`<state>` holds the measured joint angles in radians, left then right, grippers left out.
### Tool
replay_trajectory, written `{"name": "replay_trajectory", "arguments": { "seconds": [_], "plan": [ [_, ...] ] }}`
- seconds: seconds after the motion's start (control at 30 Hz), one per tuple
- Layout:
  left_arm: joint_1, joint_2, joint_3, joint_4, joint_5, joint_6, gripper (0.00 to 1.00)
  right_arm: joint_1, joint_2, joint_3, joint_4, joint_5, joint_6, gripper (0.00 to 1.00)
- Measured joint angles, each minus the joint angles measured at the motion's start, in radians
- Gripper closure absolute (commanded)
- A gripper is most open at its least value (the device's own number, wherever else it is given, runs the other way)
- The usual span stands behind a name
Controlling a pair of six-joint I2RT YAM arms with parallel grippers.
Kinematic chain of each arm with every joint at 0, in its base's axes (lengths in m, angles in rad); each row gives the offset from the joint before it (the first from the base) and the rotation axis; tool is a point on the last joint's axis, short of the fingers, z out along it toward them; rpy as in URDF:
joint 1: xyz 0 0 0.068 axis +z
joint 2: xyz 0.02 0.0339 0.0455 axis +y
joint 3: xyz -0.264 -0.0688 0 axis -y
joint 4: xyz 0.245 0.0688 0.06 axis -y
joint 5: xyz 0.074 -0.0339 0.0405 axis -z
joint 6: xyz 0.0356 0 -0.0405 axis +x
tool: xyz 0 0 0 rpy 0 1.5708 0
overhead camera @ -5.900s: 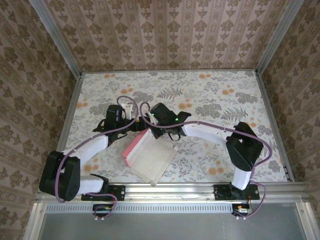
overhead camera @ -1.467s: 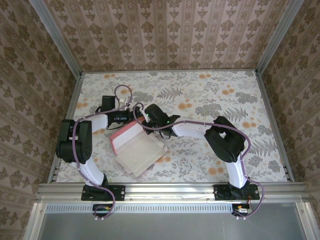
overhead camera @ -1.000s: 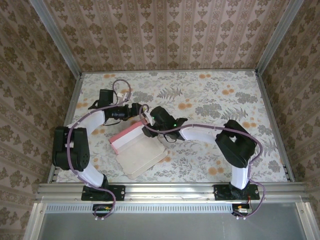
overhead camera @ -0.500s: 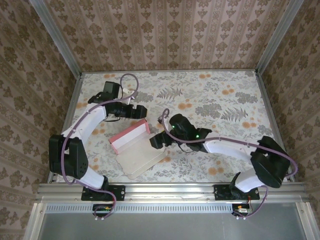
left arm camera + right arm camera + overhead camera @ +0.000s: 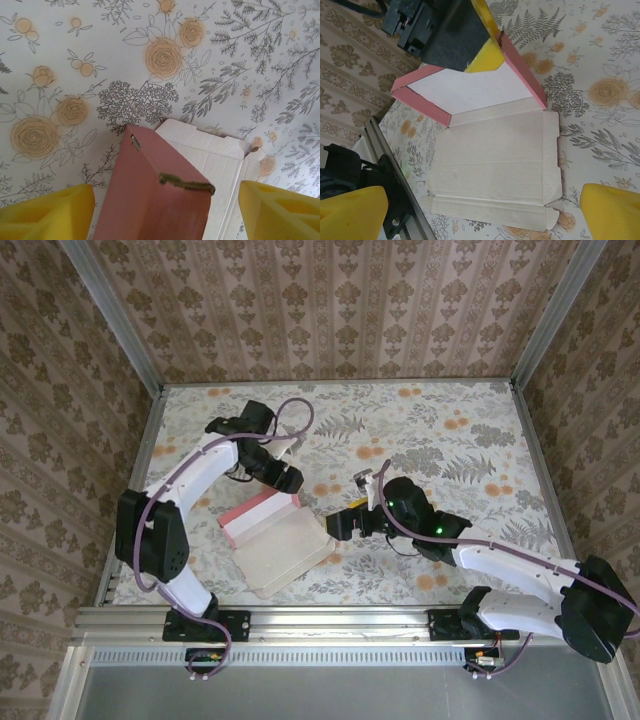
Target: Fold the paper box
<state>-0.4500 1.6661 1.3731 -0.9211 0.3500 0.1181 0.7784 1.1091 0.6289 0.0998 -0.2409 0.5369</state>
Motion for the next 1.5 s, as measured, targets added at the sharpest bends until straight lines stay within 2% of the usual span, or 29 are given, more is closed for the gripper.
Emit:
{"name": "replay_trajectory", "arguments": {
  "seconds": [0.1, 0.37, 0.53, 0.77, 0.87, 1.0, 1.1, 1.37, 1.5],
  "plan": [
    [-0.002, 0.03, 0.025, -0.015, -0.007, 0.013, 0.35, -0.009, -0.016, -0.011, -0.005, 0.0, 0.01, 0.0],
    [-0.02, 0.076, 0.056, -0.037, -0.011, 0.05, 0.42, -0.019, -0.026, -0.016, -0.013, 0.0, 0.017, 0.0],
    [-0.034, 0.091, 0.069, -0.037, -0.011, 0.085, 0.59, -0.027, -0.026, -0.016, -0.014, 0.0, 0.017, 0.0],
    [-0.034, 0.098, 0.069, -0.037, -0.019, 0.095, 0.6, -0.03, -0.026, -0.023, -0.016, 0.0, 0.017, 0.0],
    [-0.035, 0.099, 0.069, -0.037, -0.024, 0.104, 0.69, -0.034, -0.026, -0.031, -0.022, 0.0, 0.017, 0.0],
    [-0.039, 0.099, 0.071, -0.035, -0.034, 0.112, 0.72, -0.035, -0.032, -0.034, -0.025, 0.0, 0.017, 0.0],
    [-0.046, 0.098, 0.071, -0.032, -0.044, 0.116, 0.79, -0.035, -0.041, -0.036, -0.026, 0.0, 0.017, 0.0],
    [-0.053, 0.092, 0.068, -0.023, -0.063, 0.112, 0.81, -0.041, -0.058, -0.053, -0.031, 0.001, 0.018, 0.01],
    [-0.029, 0.091, 0.058, 0.01, -0.016, 0.064, 0.8, -0.046, -0.058, -0.053, -0.064, 0.02, 0.029, 0.02]
  ]
}}
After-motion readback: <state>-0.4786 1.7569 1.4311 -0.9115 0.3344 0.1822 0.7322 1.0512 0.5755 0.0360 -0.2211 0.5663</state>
